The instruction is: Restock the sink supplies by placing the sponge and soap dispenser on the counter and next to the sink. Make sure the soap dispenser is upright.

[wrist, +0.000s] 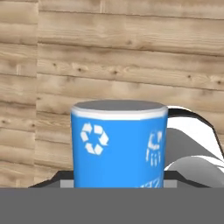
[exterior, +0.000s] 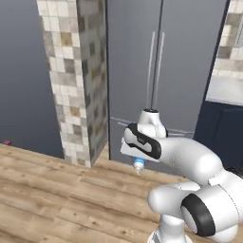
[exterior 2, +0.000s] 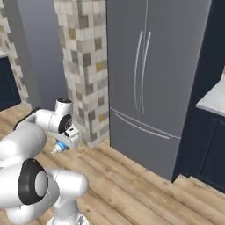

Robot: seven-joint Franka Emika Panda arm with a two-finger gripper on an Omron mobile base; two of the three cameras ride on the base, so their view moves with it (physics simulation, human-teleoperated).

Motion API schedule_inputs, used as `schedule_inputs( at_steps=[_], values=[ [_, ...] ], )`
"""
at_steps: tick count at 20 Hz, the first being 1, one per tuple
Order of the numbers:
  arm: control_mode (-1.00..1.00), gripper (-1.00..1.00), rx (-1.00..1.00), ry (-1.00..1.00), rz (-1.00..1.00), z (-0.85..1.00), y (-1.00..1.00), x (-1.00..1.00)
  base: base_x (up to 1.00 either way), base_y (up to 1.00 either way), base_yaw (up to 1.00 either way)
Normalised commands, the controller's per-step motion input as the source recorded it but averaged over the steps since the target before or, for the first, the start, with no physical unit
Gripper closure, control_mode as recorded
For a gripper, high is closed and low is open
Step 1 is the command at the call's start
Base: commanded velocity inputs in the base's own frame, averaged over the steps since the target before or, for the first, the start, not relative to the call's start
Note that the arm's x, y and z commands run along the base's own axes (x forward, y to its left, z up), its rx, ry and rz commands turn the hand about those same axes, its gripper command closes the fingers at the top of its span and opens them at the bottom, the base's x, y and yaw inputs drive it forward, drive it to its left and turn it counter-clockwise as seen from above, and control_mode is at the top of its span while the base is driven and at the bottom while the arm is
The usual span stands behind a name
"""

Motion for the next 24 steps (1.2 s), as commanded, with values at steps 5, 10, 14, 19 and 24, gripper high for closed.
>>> schedule_inputs(
  at_steps=[5, 10, 14, 19, 24],
  values=[
    [1.0, 1.0, 0.0, 0.0, 0.0, 0.0, 0.0, 0.0, -0.24, 0.0, 0.75],
    [1.0, 1.0, 0.0, 0.0, 0.0, 0.0, 0.0, 0.0, -0.32, 0.02, 0.72],
    [1.0, 1.0, 0.0, 0.0, 0.0, 0.0, 0.0, 0.0, -0.27, 0.06, 0.71],
    [1.0, 1.0, 0.0, 0.0, 0.0, 0.0, 0.0, 0.0, -0.07, 0.18, 0.67],
    [1.0, 1.0, 0.0, 0.0, 0.0, 0.0, 0.0, 0.0, -0.15, 0.27, 0.66]
  ],
)
